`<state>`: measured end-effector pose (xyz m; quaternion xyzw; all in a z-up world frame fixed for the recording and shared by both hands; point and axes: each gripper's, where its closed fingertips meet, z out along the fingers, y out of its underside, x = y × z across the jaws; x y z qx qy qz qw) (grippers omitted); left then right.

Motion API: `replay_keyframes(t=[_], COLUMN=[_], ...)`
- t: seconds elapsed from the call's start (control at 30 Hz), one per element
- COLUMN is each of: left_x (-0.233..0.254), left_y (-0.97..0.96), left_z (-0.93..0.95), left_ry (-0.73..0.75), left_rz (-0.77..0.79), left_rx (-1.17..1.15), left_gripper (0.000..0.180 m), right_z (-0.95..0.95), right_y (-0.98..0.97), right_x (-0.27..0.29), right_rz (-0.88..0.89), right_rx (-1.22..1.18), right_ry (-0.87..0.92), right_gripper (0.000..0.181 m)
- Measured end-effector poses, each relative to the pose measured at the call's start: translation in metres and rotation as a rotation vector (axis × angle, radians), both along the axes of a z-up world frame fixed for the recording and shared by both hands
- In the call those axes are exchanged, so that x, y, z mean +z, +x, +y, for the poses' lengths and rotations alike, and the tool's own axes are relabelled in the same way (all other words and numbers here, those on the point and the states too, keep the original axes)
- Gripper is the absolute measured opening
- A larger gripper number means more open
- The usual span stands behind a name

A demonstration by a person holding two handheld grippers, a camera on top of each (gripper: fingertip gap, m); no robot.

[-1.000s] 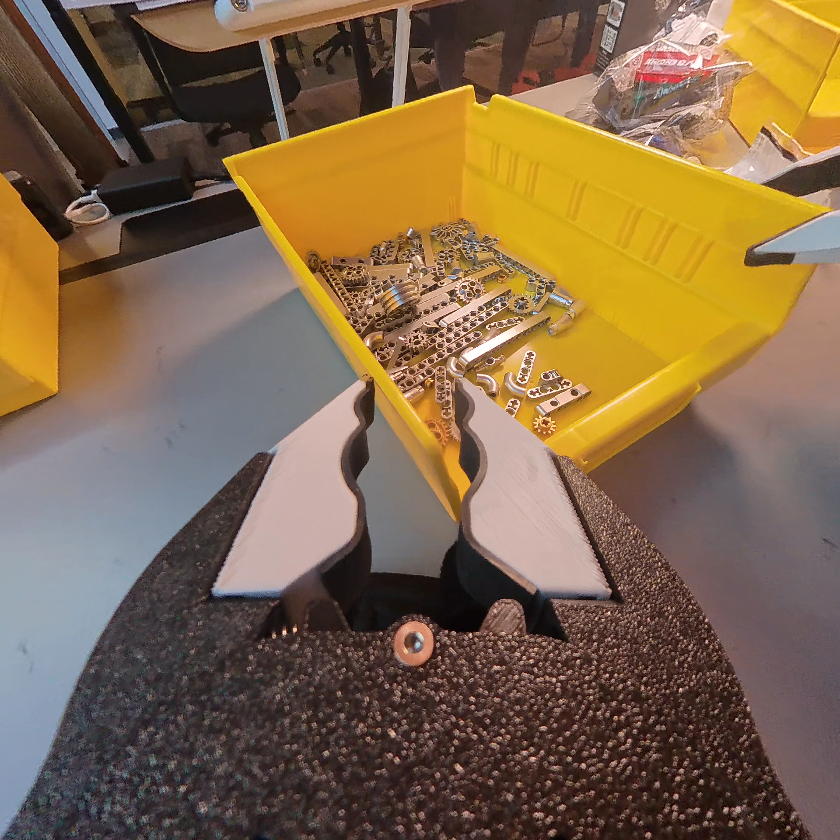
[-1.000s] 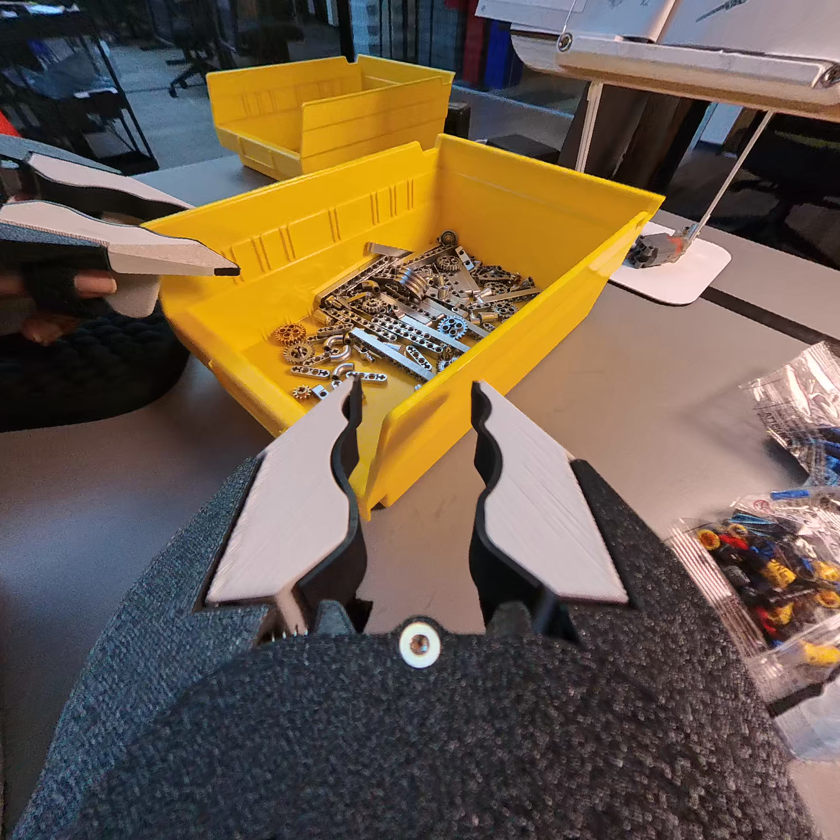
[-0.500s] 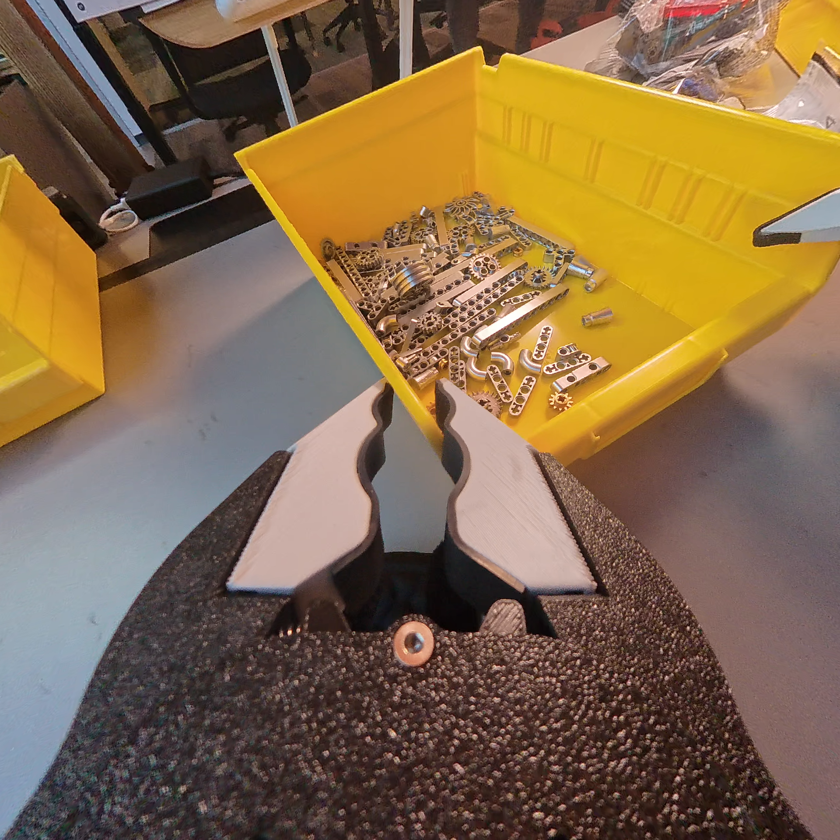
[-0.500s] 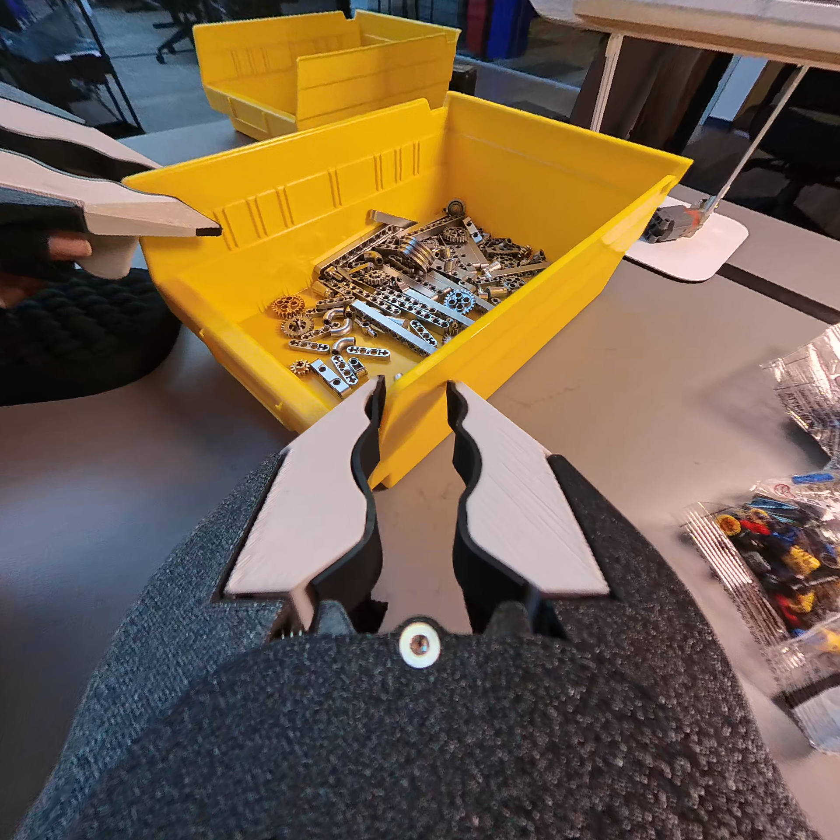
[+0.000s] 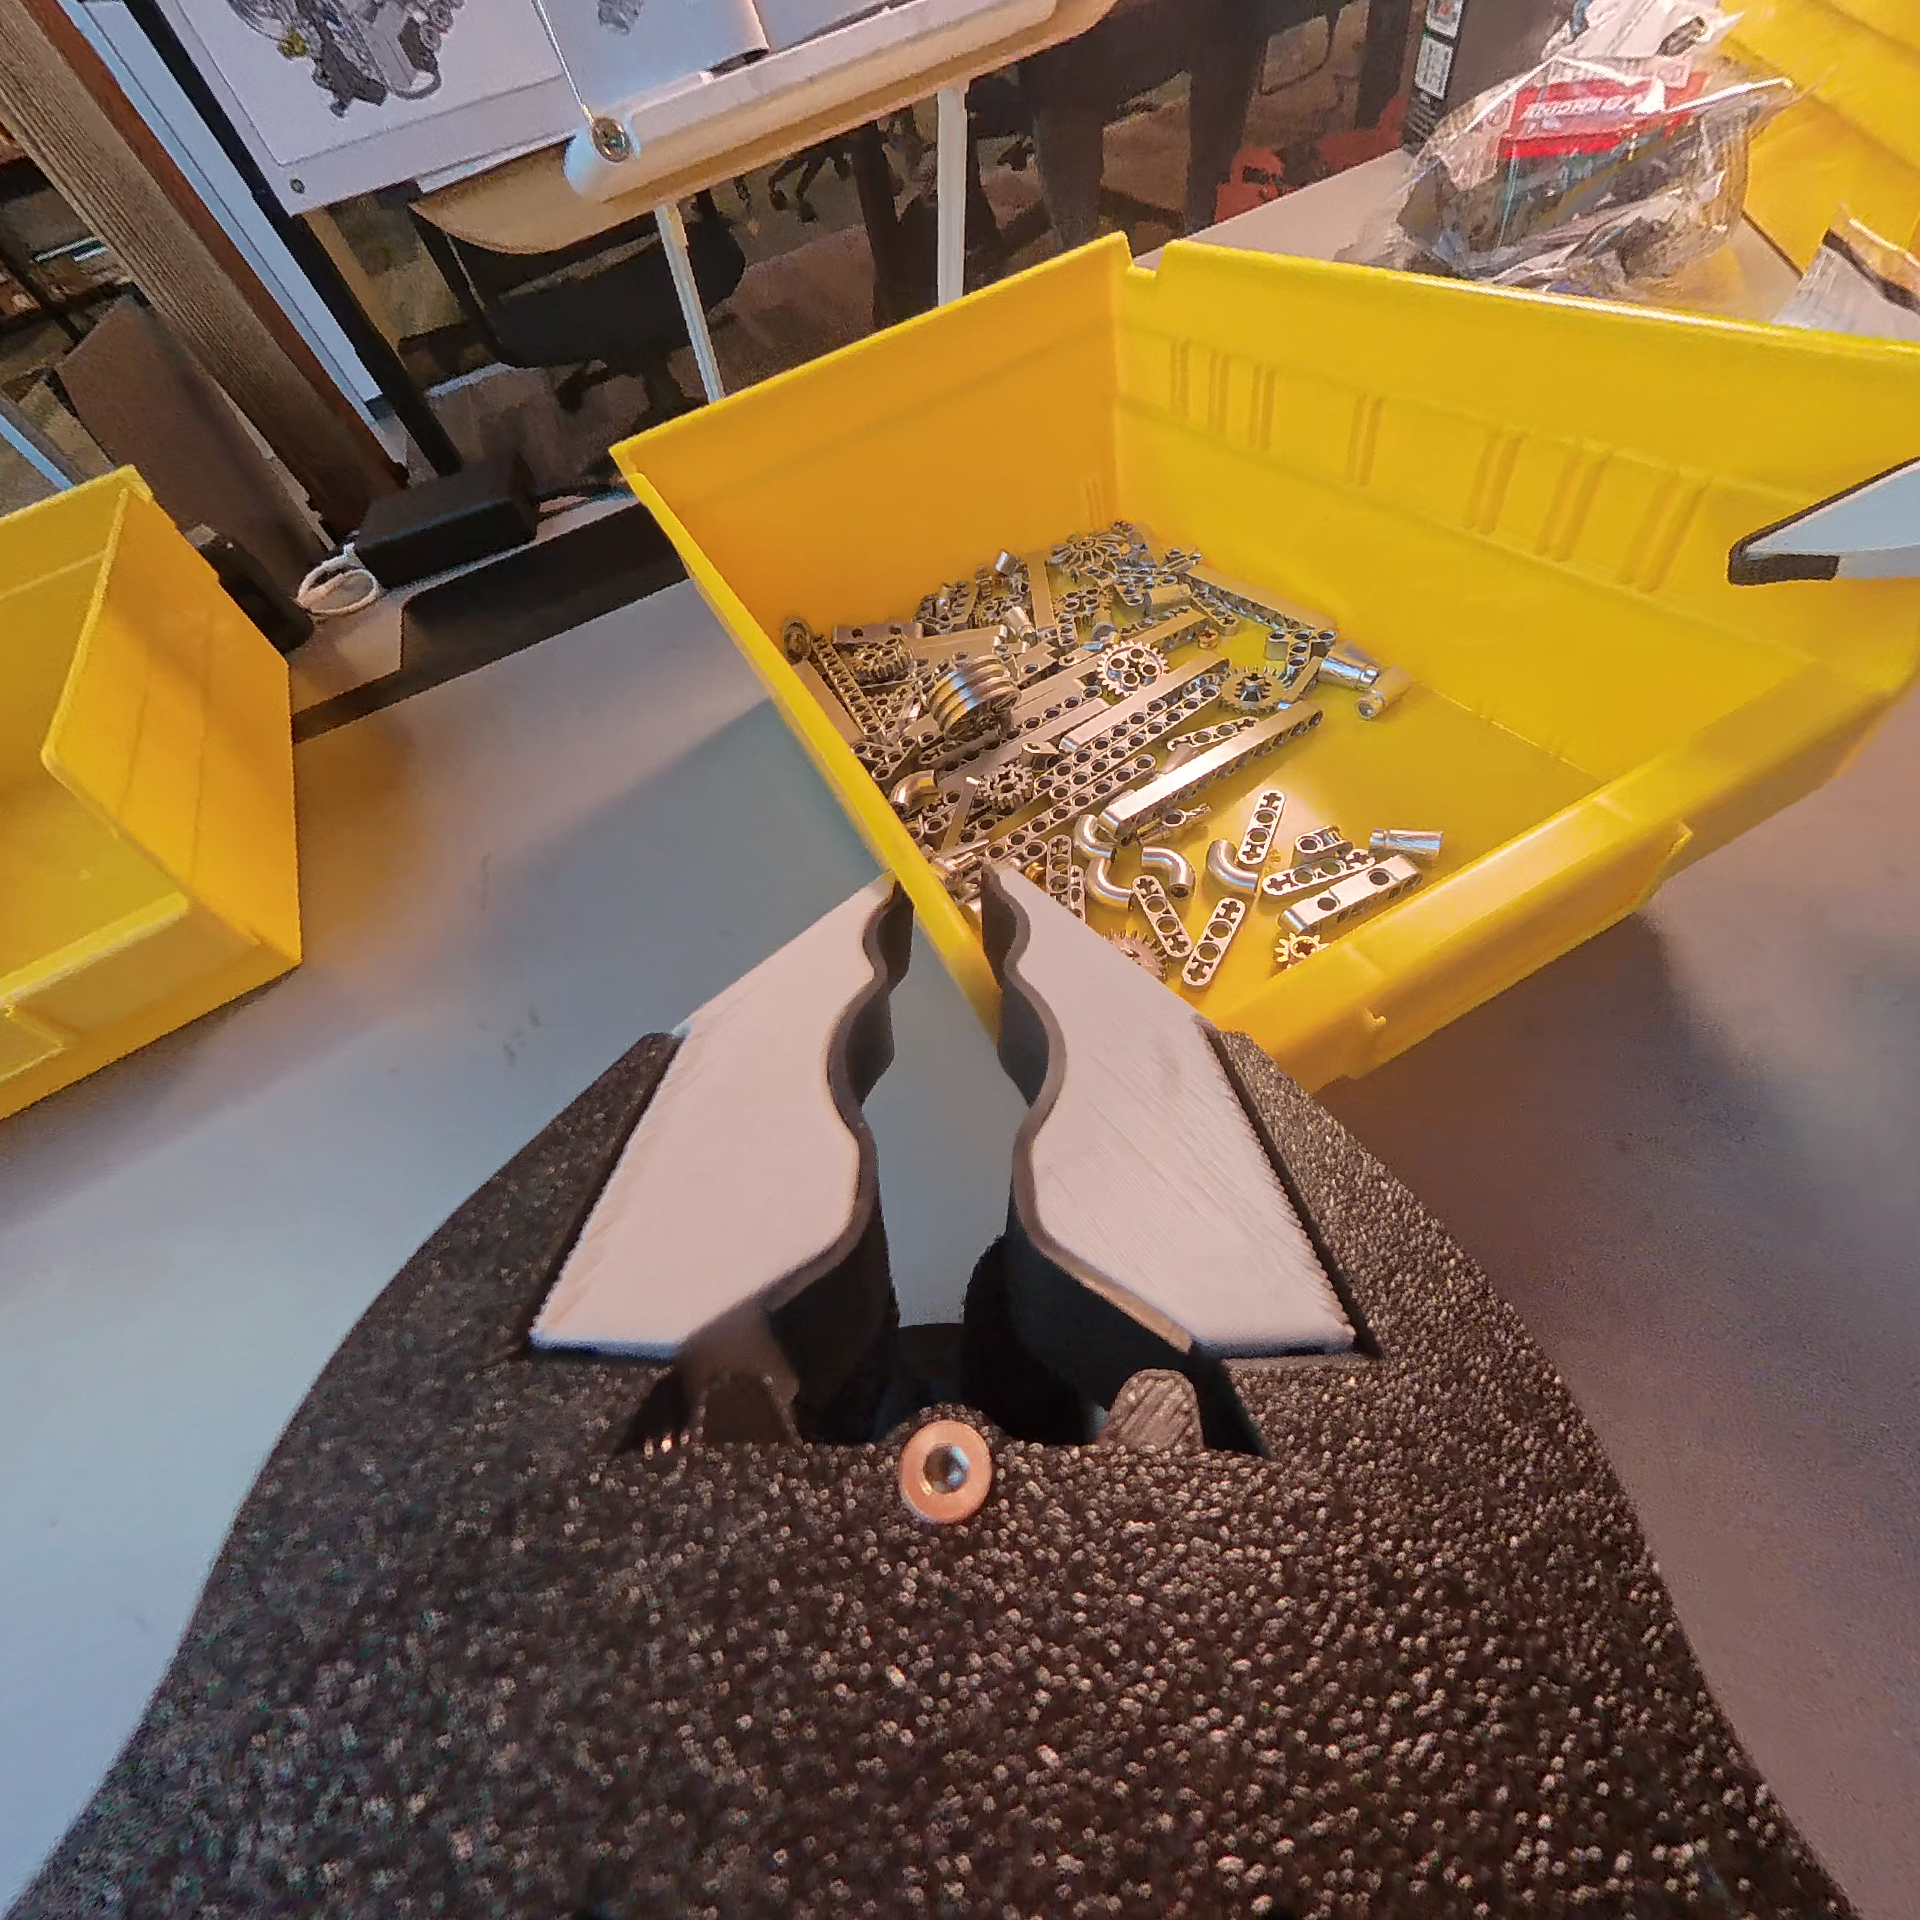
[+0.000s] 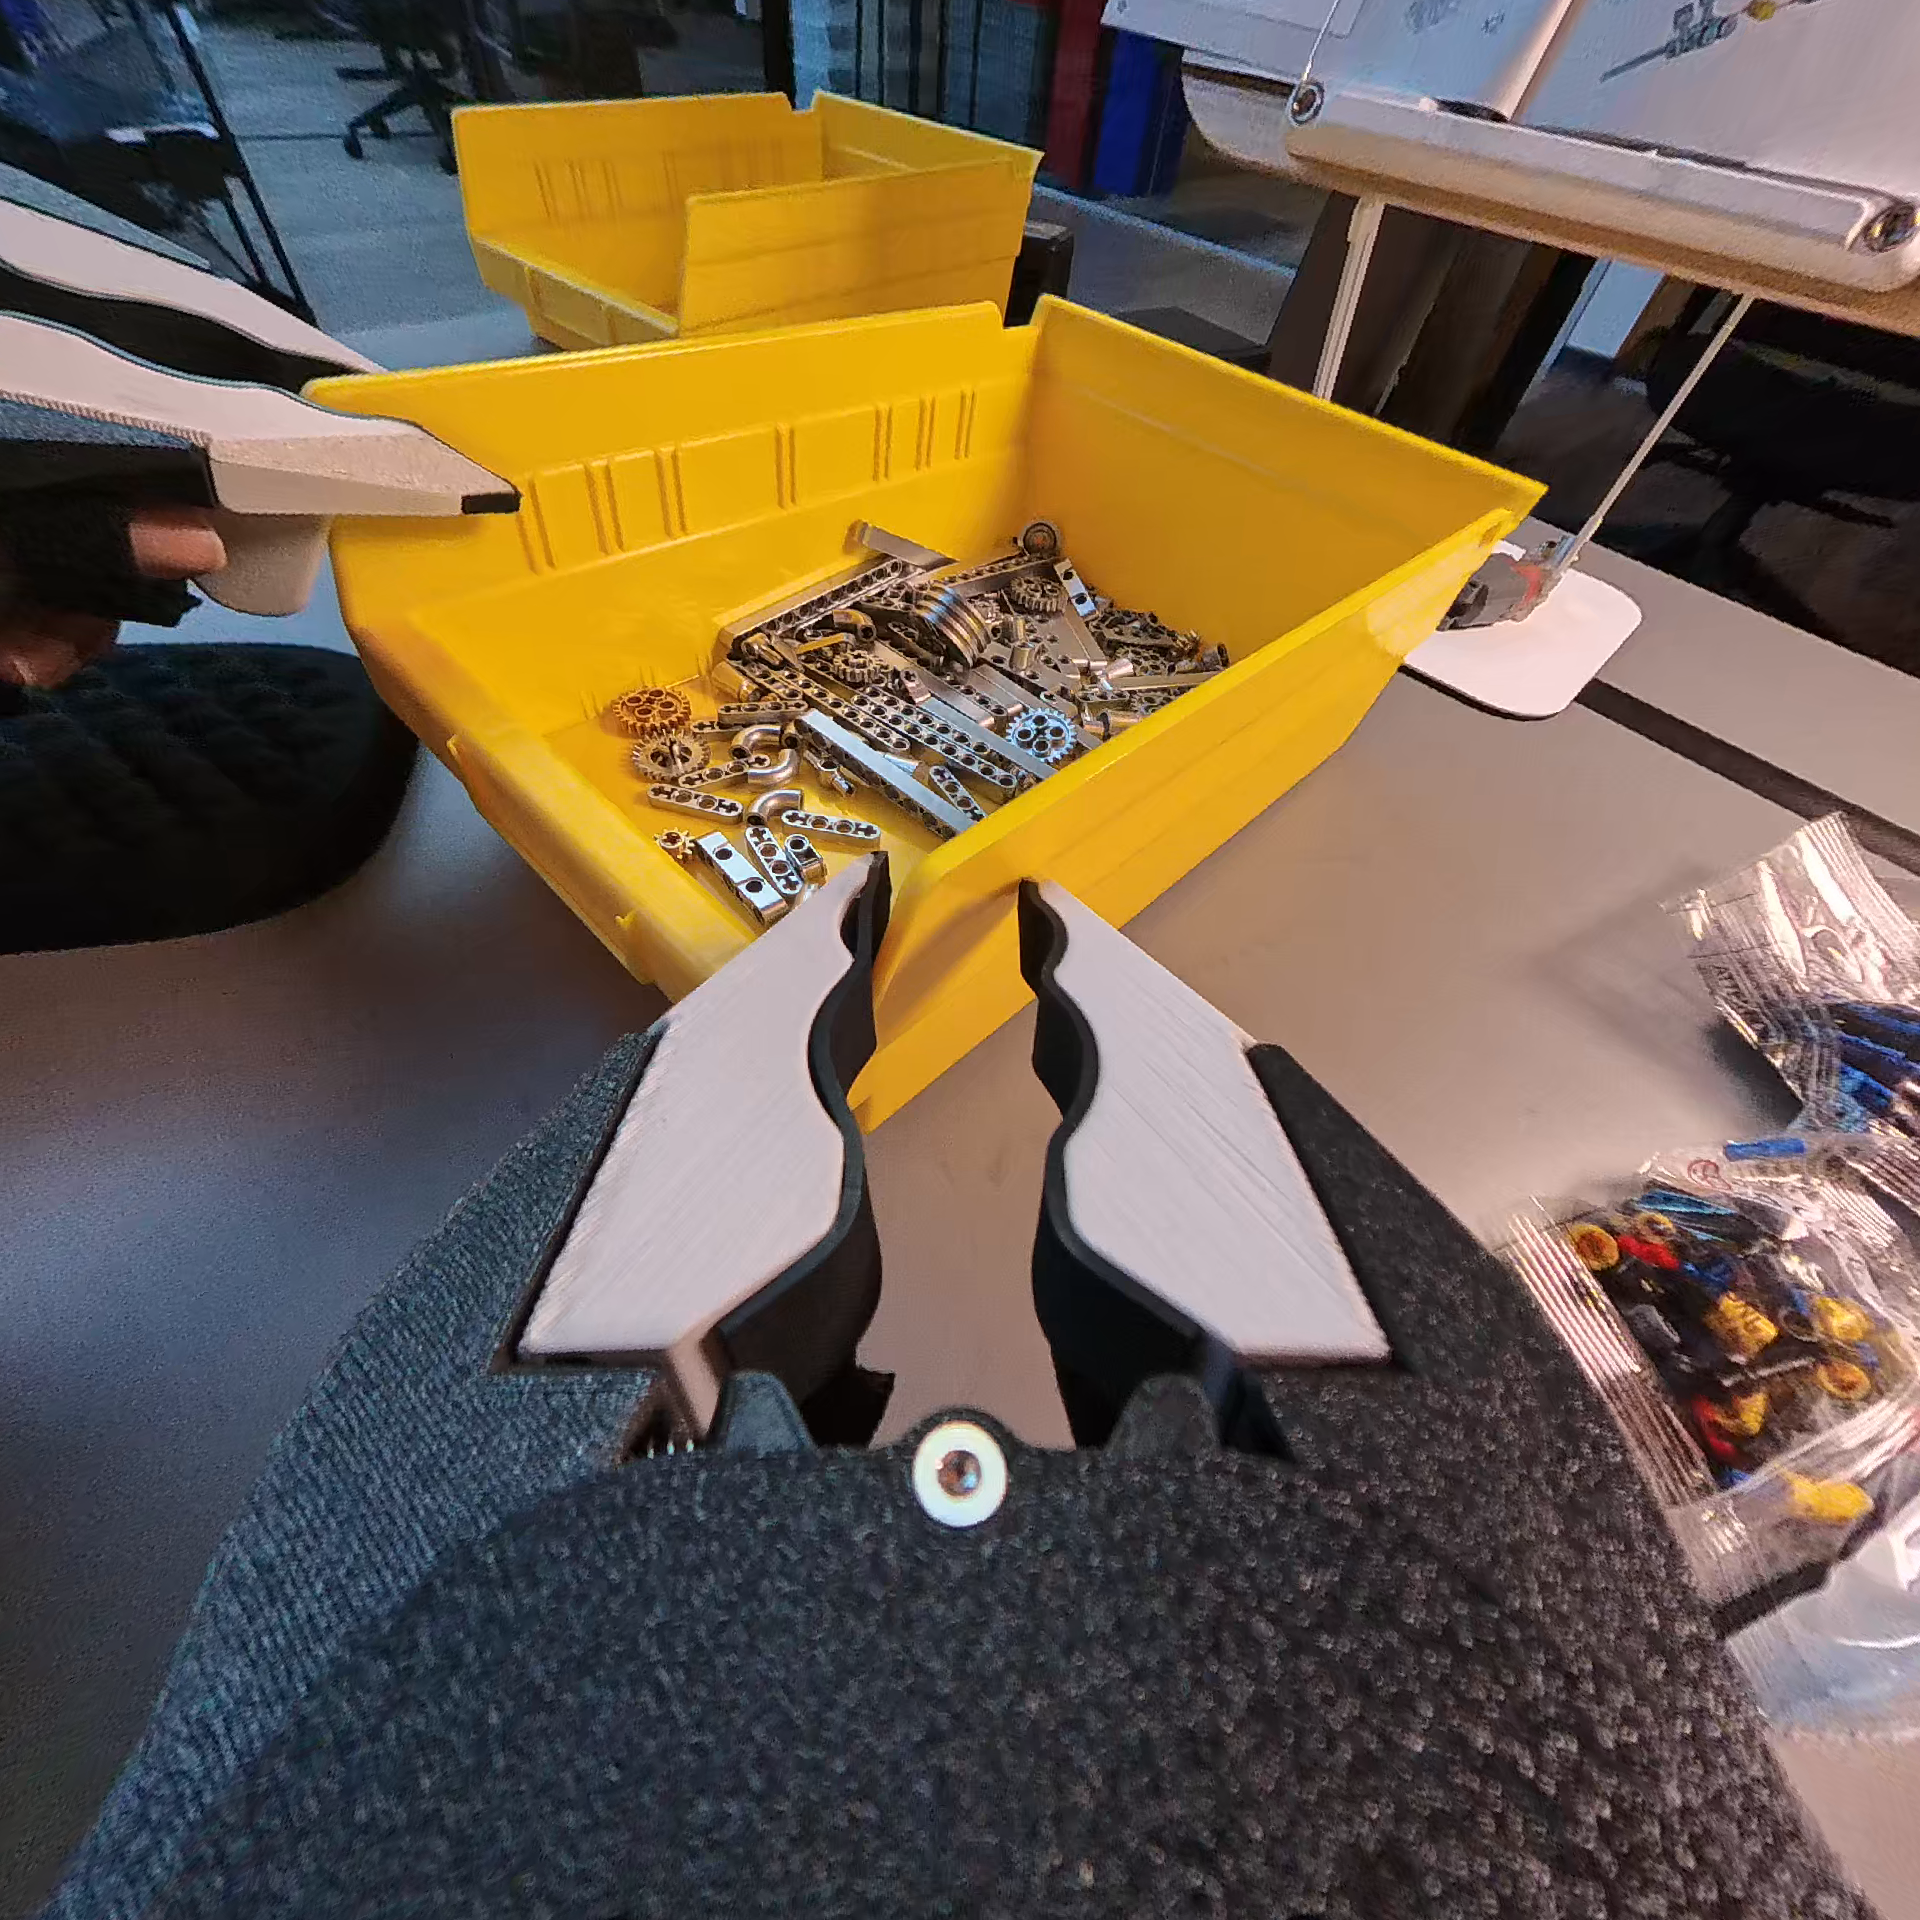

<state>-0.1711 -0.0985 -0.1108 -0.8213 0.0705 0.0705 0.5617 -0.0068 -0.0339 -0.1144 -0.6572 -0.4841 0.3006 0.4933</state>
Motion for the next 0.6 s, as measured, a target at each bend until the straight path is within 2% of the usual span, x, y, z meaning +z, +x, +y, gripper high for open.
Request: replay_keyframes(t=[0.37,0.6], left_x=[0.034,0.045], left_y=[-0.039,-0.084], left_z=[-0.025,-0.062], left_ry=[0.126,0.152], left_rz=[-0.009,0.020], left_rx=[0.094,0.216], left_gripper=[0.007,0.007], right_z=[-0.015,-0.033], right_y=[-0.045,-0.101], right_x=[0.028,0.042], right_rz=[0.046,0.078], right_rx=[0.070,0.190], right_ry=[0.007,0.013], right_gripper=[0.023,0.023])
